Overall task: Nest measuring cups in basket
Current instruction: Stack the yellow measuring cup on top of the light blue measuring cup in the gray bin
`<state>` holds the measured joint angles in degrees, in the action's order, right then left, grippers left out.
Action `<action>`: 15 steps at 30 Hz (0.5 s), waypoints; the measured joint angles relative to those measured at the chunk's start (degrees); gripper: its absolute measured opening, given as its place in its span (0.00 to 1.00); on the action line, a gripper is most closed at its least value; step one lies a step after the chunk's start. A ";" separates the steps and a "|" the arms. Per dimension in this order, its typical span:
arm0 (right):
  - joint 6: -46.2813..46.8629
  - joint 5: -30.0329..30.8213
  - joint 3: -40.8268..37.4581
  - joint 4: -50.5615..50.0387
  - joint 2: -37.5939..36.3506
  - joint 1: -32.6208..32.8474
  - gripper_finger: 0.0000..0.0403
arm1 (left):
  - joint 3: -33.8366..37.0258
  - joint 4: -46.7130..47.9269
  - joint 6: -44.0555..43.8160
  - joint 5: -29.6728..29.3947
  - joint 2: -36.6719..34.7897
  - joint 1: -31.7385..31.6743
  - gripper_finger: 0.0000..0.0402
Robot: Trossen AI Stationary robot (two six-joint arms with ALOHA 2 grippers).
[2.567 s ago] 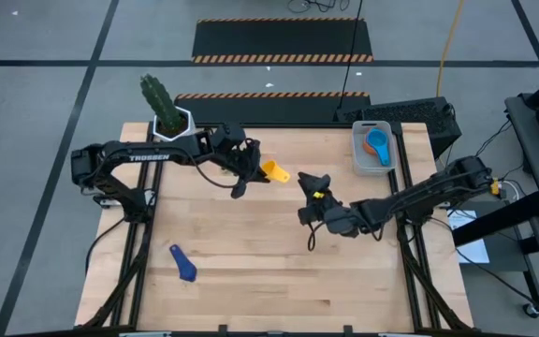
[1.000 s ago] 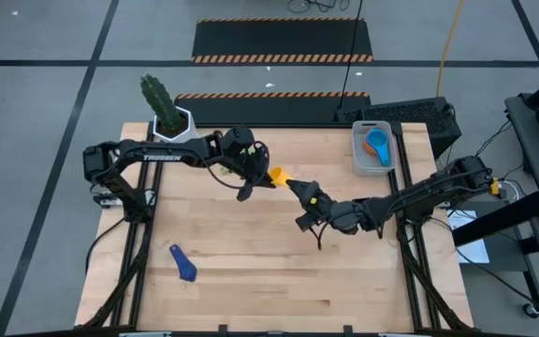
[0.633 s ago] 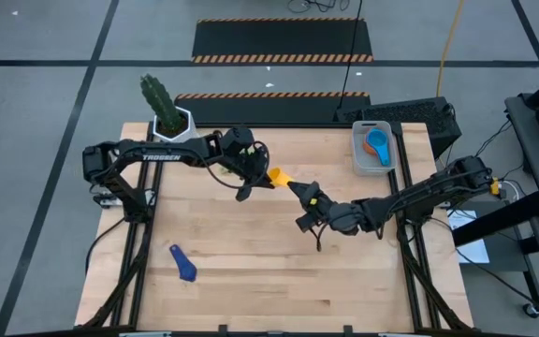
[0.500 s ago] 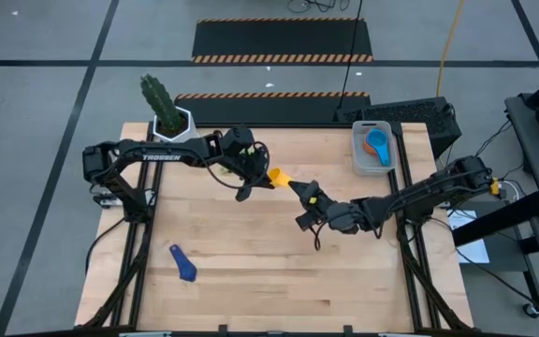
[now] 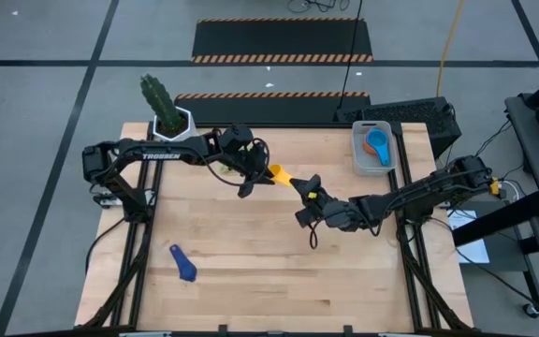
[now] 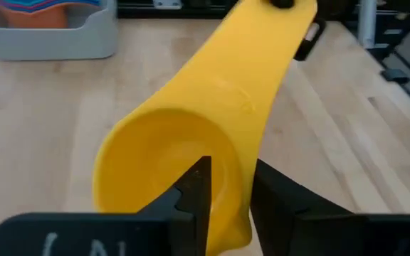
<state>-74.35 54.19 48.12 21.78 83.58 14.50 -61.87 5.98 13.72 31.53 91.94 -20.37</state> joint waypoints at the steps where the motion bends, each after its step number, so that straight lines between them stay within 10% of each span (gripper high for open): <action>1: 1.17 0.00 0.00 -0.82 -0.01 -0.12 0.00 | 0.00 0.17 -0.26 -0.83 -0.39 -0.13 0.24; 10: 13.46 0.46 0.02 -7.26 -0.03 -0.79 0.00 | -0.13 2.07 -0.76 -9.52 -5.35 -0.23 0.43; 15: 19.97 14.31 0.02 -10.34 -0.03 -1.26 0.00 | -0.11 4.50 -0.77 -14.24 -7.91 -0.27 0.48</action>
<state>-54.38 68.50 48.14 11.44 83.55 13.24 -61.98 10.48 12.95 17.29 84.04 -20.64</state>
